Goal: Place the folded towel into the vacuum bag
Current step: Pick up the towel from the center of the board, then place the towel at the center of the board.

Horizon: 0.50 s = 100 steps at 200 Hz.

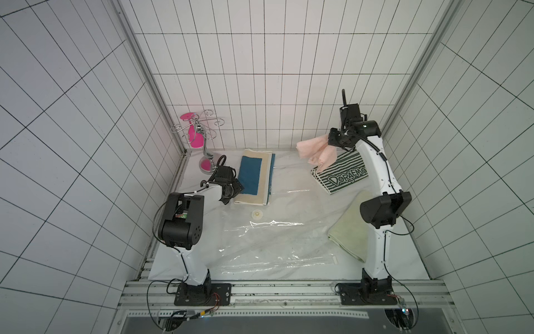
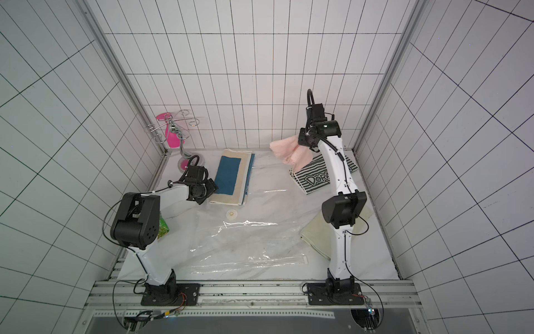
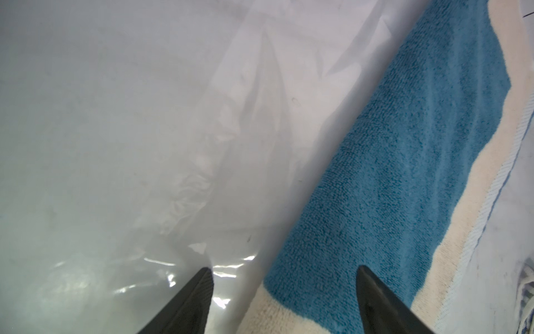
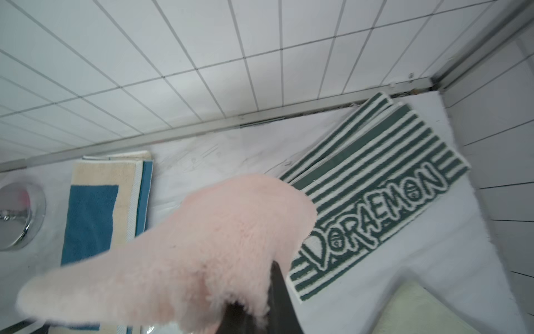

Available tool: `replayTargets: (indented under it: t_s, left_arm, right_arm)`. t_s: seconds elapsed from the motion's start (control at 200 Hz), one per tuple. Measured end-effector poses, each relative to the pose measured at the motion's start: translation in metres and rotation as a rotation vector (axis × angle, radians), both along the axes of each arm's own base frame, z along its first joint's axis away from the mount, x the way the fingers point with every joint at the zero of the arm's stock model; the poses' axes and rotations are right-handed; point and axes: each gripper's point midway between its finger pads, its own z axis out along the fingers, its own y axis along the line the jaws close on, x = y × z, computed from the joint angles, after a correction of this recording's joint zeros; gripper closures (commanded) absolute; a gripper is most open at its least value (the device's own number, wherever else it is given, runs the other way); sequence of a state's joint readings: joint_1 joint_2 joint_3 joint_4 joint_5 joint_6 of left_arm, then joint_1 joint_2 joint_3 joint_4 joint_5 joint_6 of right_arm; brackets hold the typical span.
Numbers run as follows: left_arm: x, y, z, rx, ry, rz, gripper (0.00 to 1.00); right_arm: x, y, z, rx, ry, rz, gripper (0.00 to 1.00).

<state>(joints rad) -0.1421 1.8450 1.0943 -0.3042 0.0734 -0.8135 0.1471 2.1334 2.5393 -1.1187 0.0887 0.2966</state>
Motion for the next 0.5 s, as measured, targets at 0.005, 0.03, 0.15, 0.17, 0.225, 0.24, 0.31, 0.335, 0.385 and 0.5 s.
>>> replayTargets:
  t_s: [0.005, 0.03, 0.15, 0.17, 0.225, 0.24, 0.31, 0.335, 0.385, 0.5]
  left_arm:
    - [0.0, 0.0, 0.0, -0.001, 0.001, 0.0, 0.21]
    - [-0.001, -0.001, 0.0, -0.005, 0.005, -0.001, 0.21]
    - [-0.002, -0.004, 0.004, -0.019, 0.025, -0.015, 0.21]
    - [-0.001, -0.005, 0.006, -0.02, 0.025, -0.017, 0.21]
    - [0.002, -0.007, 0.014, -0.024, 0.02, -0.027, 0.21]
    - [0.004, -0.007, 0.017, -0.024, 0.016, -0.029, 0.21]
    - [0.011, -0.009, 0.031, -0.029, -0.011, -0.042, 0.21]
    - [0.013, -0.01, 0.036, -0.032, -0.021, -0.046, 0.21]
    - [0.017, -0.012, 0.046, -0.033, -0.042, -0.057, 0.2]
    - [0.022, -0.012, 0.062, -0.018, -0.079, -0.085, 0.2]
  right_arm:
    - [0.0, -0.002, 0.001, -0.002, -0.002, -0.004, 1.0]
    - [-0.003, -0.013, 0.007, -0.014, -0.009, -0.024, 1.0]
    - [-0.017, -0.054, 0.018, -0.084, -0.004, -0.108, 1.0]
    - [-0.019, -0.059, 0.018, -0.095, 0.0, -0.119, 1.0]
    - [-0.023, -0.072, 0.014, -0.123, 0.02, -0.145, 1.0]
    - [-0.024, -0.074, 0.011, -0.131, 0.03, -0.148, 1.0]
    - [-0.026, -0.081, -0.007, -0.159, 0.085, -0.158, 1.0]
    - [-0.028, -0.081, -0.017, -0.167, 0.114, -0.156, 1.0]
    - [-0.031, -0.079, -0.046, -0.19, 0.19, -0.15, 1.0]
    - [-0.053, -0.064, -0.142, -0.242, 0.433, -0.119, 0.99]
